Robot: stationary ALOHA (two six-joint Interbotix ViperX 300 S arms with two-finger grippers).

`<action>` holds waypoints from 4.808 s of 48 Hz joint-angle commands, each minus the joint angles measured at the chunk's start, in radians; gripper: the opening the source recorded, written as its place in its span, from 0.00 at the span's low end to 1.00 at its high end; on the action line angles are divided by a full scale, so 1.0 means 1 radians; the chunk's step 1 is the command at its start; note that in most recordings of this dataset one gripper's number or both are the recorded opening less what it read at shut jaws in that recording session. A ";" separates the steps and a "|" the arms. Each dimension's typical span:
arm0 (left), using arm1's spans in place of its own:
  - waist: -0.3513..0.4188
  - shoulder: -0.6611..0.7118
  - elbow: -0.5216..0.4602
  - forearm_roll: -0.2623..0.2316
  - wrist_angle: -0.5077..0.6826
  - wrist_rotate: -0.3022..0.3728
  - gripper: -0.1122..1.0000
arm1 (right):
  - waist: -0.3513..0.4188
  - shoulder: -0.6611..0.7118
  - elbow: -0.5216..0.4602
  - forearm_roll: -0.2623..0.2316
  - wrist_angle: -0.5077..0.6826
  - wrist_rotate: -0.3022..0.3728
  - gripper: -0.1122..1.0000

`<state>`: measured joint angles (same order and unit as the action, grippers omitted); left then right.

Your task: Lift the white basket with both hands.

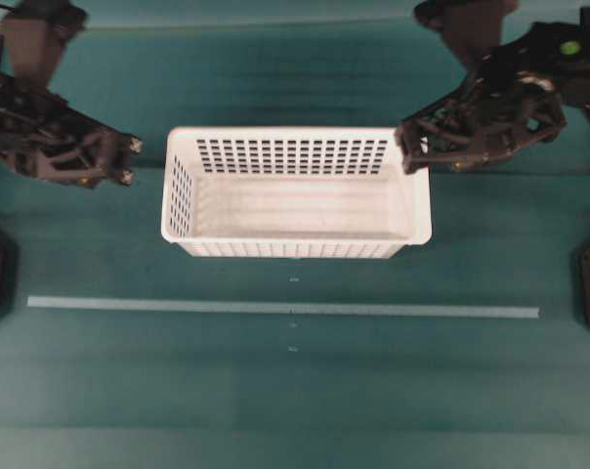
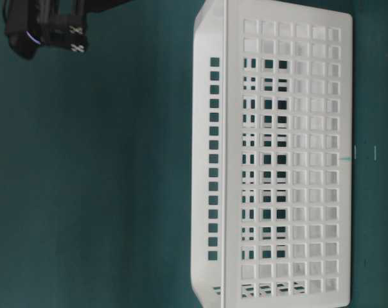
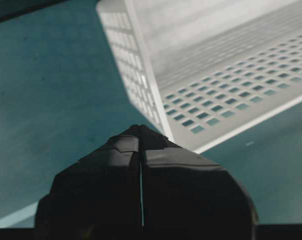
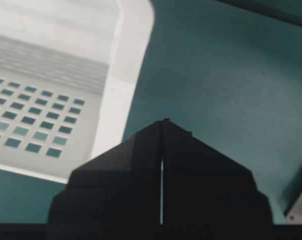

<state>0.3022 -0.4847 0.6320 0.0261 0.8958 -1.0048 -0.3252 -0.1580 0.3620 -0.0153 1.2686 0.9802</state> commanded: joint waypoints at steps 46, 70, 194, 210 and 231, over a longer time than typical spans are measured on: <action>-0.021 0.097 -0.141 0.002 0.018 0.051 0.39 | 0.017 0.055 -0.061 0.000 -0.084 0.011 0.88; -0.023 0.212 -0.126 0.000 0.005 -0.029 0.98 | 0.028 0.051 0.040 0.006 -0.164 0.141 0.96; -0.204 0.307 0.025 0.000 -0.270 -0.337 0.09 | 0.160 0.166 0.178 0.034 -0.385 0.345 0.25; -0.249 0.301 -0.009 0.002 -0.270 -0.345 0.09 | 0.222 0.163 0.183 0.034 -0.387 0.400 0.25; -0.325 0.295 0.008 0.002 -0.270 -0.425 0.09 | 0.287 0.163 0.187 0.029 -0.390 0.466 0.25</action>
<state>-0.0061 -0.1549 0.6673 0.0215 0.6381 -1.4404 -0.0660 0.0000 0.5538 0.0215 0.8851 1.4511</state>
